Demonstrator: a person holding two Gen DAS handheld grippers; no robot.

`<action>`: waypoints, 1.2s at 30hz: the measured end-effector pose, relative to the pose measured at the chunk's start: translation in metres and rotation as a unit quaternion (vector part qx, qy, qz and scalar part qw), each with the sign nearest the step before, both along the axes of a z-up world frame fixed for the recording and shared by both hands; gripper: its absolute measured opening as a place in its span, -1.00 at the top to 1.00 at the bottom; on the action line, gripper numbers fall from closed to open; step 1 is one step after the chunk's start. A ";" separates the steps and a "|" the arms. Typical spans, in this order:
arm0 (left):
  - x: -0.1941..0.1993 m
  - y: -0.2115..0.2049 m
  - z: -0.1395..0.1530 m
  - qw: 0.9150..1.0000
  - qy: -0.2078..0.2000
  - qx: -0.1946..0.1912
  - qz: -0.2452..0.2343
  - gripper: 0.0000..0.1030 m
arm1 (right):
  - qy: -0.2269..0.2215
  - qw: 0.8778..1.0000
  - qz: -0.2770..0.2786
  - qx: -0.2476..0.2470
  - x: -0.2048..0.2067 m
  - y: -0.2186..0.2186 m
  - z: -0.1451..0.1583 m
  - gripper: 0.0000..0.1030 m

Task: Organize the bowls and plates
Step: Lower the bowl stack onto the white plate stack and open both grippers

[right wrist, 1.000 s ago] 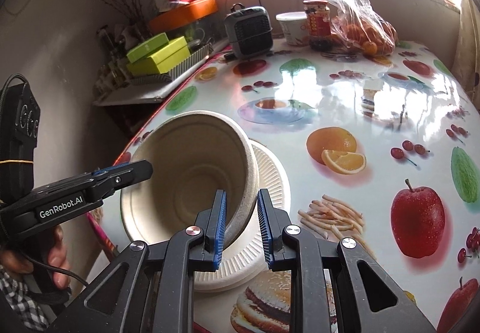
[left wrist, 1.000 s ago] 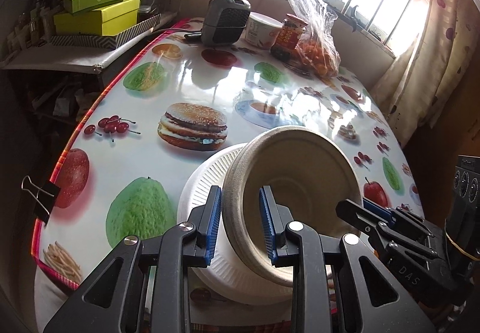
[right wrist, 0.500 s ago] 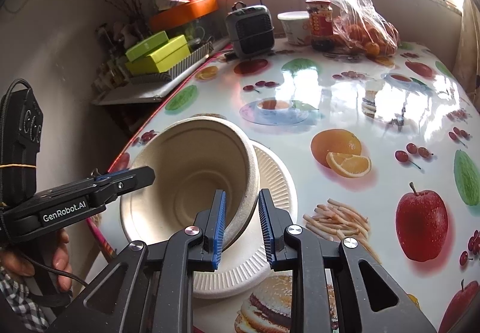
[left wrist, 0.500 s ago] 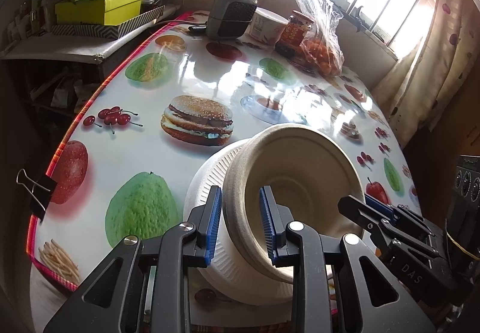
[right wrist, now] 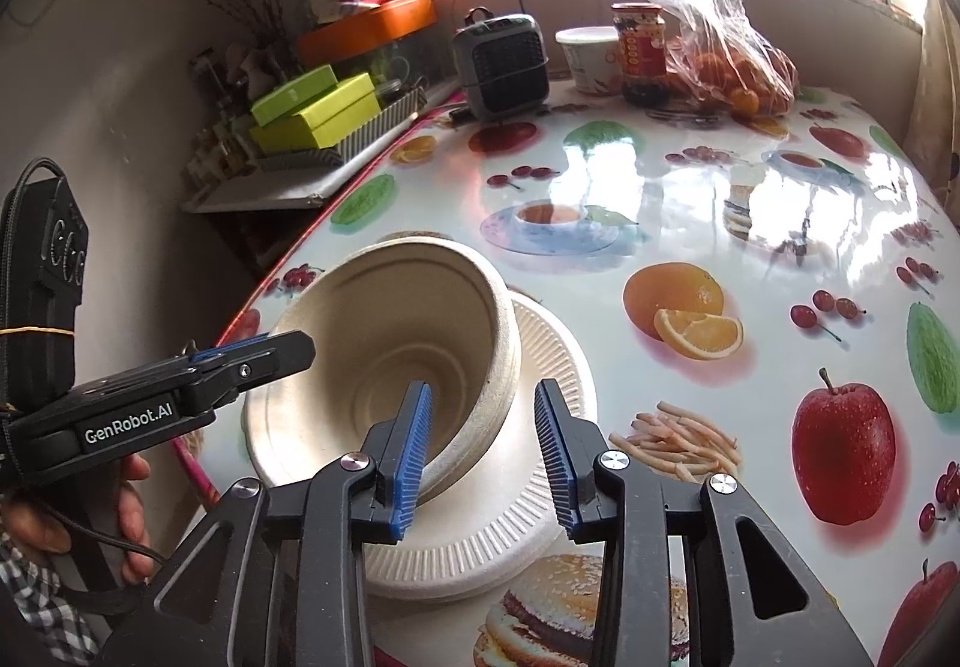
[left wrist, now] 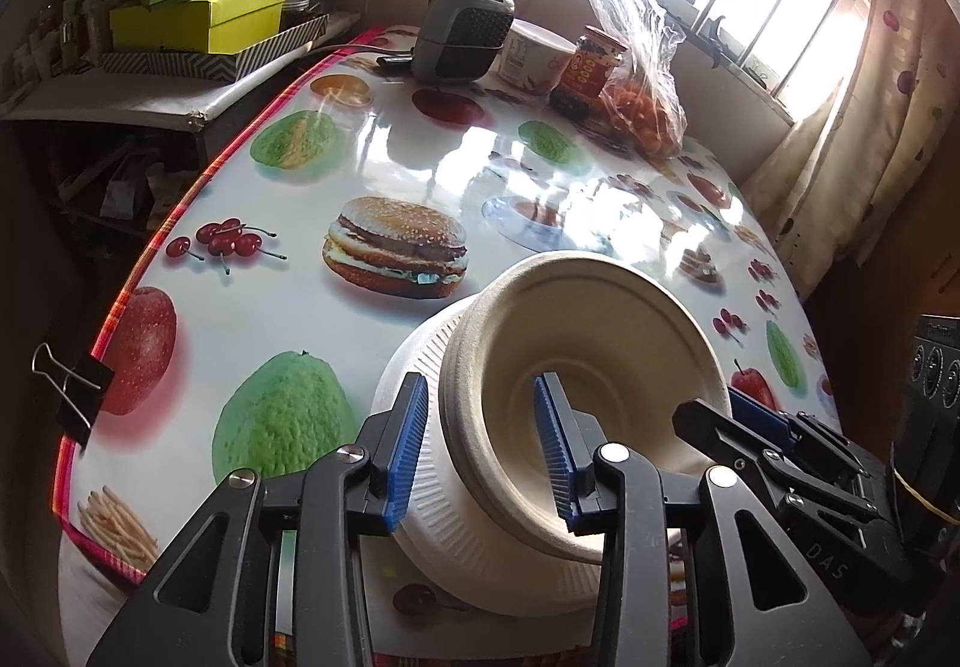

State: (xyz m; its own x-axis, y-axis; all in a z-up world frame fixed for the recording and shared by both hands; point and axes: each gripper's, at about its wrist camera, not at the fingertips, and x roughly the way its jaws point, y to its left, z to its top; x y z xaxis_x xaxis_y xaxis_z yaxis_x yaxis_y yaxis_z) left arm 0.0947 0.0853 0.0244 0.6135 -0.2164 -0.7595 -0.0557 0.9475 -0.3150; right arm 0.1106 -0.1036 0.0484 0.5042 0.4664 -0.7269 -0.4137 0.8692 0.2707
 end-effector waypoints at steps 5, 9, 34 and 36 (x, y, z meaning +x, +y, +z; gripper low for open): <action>-0.002 0.001 0.002 1.000 -0.004 -0.001 0.002 0.18 | -0.001 1.000 0.000 0.000 -0.001 0.001 0.001 0.22; -0.003 0.003 0.004 1.000 -0.011 0.001 0.006 0.09 | -0.006 1.000 -0.003 0.002 -0.003 0.000 0.003 0.18; -0.032 0.015 0.028 0.997 -0.061 0.044 0.030 0.07 | -0.046 0.998 -0.035 0.014 -0.021 -0.017 0.023 0.06; -0.034 0.017 0.028 0.997 -0.062 0.046 0.032 0.07 | -0.049 0.998 -0.038 0.015 -0.023 -0.020 0.024 0.06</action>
